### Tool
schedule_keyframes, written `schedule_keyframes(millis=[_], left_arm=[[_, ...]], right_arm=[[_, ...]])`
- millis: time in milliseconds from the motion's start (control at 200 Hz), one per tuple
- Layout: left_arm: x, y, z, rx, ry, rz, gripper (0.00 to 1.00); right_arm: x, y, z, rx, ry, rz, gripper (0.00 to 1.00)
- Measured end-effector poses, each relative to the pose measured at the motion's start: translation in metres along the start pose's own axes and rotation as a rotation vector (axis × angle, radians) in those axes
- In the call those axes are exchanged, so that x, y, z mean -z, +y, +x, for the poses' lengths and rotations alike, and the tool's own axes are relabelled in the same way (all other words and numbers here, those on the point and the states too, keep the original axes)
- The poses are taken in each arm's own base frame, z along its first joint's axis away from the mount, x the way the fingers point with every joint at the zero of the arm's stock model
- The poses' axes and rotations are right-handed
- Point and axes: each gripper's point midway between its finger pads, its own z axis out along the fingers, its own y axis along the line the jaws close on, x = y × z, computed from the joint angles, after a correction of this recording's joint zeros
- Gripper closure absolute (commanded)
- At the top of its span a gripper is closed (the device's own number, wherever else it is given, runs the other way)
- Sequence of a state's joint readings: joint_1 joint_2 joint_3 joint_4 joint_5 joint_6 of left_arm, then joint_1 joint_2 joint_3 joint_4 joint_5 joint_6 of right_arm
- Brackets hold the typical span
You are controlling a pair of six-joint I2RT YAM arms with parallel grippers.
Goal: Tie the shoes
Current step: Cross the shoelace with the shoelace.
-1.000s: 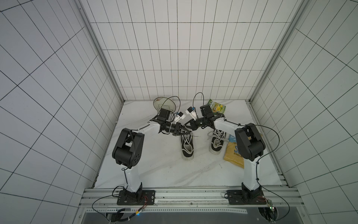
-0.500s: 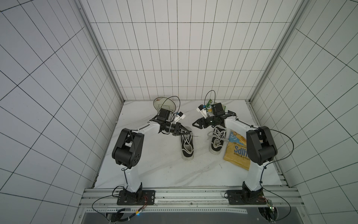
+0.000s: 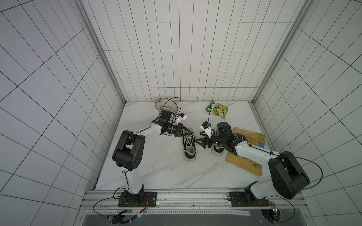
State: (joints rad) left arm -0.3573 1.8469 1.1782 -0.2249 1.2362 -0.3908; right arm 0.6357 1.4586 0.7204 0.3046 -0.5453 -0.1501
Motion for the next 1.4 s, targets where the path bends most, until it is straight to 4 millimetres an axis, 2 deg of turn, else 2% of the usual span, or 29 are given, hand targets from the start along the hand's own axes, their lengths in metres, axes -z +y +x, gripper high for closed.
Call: schedule_keyframes(millis=[155, 265, 425, 585, 720, 845, 940, 1109, 1189, 1229, 1294, 1399], left_arm=[[0.0, 0.0, -0.001, 0.005, -0.004, -0.002, 0.99], [0.0, 0.0, -0.001, 0.01, -0.005, -0.002, 0.99], [0.0, 0.0, 0.0, 0.026, -0.003, 0.001, 0.91], [-0.001, 0.0, 0.004, 0.047, 0.009, 0.013, 0.89], [-0.004, -0.002, 0.007, 0.056, 0.023, 0.02, 0.89], [-0.006, -0.003, 0.009, 0.059, 0.03, 0.023, 0.89], [-0.006, -0.003, 0.01, 0.062, 0.032, 0.022, 0.89], [-0.007, -0.003, 0.011, 0.068, 0.034, 0.022, 0.88], [-0.006, -0.002, 0.011, 0.074, 0.034, 0.02, 0.78], [-0.005, -0.001, 0.01, 0.068, 0.031, 0.017, 0.72], [-0.001, 0.001, 0.009, 0.072, 0.02, 0.007, 0.71], [0.008, 0.007, 0.004, 0.068, -0.005, -0.013, 0.69]], right_arm=[[-0.016, 0.0, -0.011, 0.098, -0.056, 0.049, 0.27], [-0.029, -0.009, -0.006, 0.138, -0.055, 0.089, 0.27], [-0.043, -0.025, 0.003, 0.2, -0.045, 0.175, 0.28], [-0.053, -0.036, -0.002, 0.247, -0.07, 0.226, 0.29], [-0.059, -0.036, -0.011, 0.286, -0.106, 0.225, 0.31], [-0.063, -0.034, -0.011, 0.32, -0.119, 0.21, 0.35], [-0.065, -0.031, -0.011, 0.34, -0.127, 0.19, 0.45], [-0.067, -0.023, -0.009, 0.356, -0.129, 0.146, 0.8], [-0.068, -0.022, -0.008, 0.344, -0.124, 0.134, 0.92], [-0.068, -0.021, -0.008, 0.342, -0.122, 0.13, 0.96], [-0.068, -0.02, -0.009, 0.331, -0.124, 0.123, 1.0], [-0.067, -0.019, -0.011, 0.296, -0.132, 0.114, 1.0]])
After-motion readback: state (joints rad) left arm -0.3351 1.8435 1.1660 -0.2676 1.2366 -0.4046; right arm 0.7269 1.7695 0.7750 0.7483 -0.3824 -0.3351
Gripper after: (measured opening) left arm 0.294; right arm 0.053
